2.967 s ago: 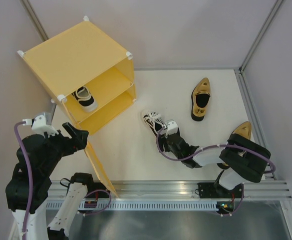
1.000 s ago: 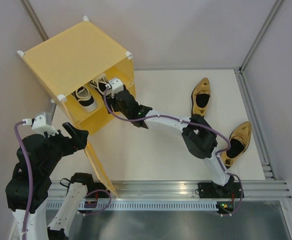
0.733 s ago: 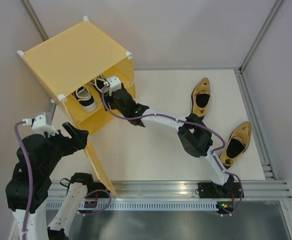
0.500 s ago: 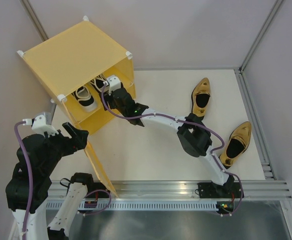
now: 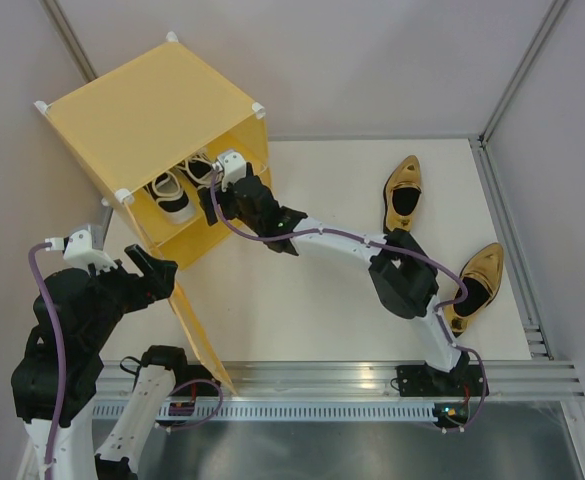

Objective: Place and organize the shoes in the shoe cabinet

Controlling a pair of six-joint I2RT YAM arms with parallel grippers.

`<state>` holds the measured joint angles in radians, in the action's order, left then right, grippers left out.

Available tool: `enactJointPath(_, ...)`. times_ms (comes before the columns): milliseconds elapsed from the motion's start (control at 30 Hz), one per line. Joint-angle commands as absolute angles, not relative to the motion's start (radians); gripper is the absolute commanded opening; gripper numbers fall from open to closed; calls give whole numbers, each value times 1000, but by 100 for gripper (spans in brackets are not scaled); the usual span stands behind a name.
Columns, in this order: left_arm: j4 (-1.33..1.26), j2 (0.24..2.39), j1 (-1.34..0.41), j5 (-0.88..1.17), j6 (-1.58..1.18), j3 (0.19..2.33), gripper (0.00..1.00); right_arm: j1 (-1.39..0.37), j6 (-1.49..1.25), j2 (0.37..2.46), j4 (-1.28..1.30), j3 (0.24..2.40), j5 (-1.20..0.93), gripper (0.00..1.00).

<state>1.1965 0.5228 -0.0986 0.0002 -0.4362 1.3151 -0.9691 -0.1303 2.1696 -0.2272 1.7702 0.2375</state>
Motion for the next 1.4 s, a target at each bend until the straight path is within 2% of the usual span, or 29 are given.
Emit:
enactJointPath(0,1224,517,-98,-5,-425,1321,92,-976,-130,2054,-288,1732,213,98)
enactJointPath(167,1227,515,-98,-5,-426,1327,92,-976,-121,1997,-316,1648,230,97)
enactJointPath(533,1229,518,-98,-5,-430,1327,91,-974,-115,2006,-337,1577,192,85)
enactJointPath(1000,1238,525,-100,-6,-425,1344,91,-973,-83,2118,-379,1660,184,74)
enactJointPath(1233,1239,526,-98,-6,-425,1341,91,-973,-66,2148,-403,1675,173,61)
enactJointPath(1367,1243,526,-98,-11,-422,1344,91,-971,-61,2167,-396,1709,161,60)
